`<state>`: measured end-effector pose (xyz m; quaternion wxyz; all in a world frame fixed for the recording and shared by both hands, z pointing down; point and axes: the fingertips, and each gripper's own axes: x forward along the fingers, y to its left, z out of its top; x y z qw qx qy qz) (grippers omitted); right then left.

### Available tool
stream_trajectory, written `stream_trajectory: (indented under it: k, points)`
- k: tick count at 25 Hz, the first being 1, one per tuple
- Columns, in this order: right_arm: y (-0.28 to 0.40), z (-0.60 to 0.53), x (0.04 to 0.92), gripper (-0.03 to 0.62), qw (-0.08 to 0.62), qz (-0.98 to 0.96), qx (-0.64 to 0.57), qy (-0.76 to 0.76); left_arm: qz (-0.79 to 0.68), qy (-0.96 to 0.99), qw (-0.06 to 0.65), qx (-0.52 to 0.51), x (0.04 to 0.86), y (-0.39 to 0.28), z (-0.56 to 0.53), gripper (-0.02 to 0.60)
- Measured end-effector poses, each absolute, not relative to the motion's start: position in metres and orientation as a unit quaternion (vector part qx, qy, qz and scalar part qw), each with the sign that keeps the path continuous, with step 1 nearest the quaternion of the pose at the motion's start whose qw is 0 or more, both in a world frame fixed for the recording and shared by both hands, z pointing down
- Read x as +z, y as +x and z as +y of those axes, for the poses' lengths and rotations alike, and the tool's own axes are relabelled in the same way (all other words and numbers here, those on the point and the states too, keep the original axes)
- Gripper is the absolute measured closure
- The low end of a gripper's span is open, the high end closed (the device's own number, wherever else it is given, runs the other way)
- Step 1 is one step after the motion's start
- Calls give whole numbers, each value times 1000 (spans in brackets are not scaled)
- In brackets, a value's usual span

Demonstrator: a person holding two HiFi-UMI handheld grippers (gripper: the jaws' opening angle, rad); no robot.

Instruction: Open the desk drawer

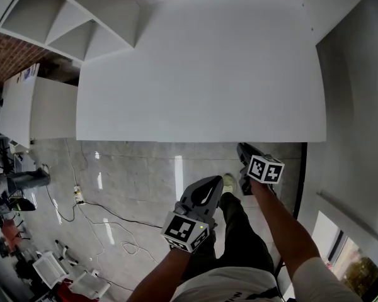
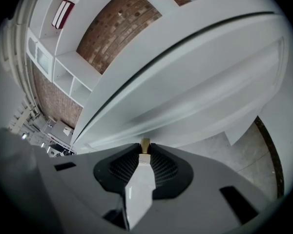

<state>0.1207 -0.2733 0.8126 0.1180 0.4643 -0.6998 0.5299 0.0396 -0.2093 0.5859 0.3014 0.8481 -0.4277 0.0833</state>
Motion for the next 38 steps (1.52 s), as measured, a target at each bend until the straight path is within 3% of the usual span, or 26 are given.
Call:
stream_trajectory:
  k: [38]
  points:
    - [120,-37,817,517,144,-687,504,502,-392,874,274,89,562,4,-4,569]
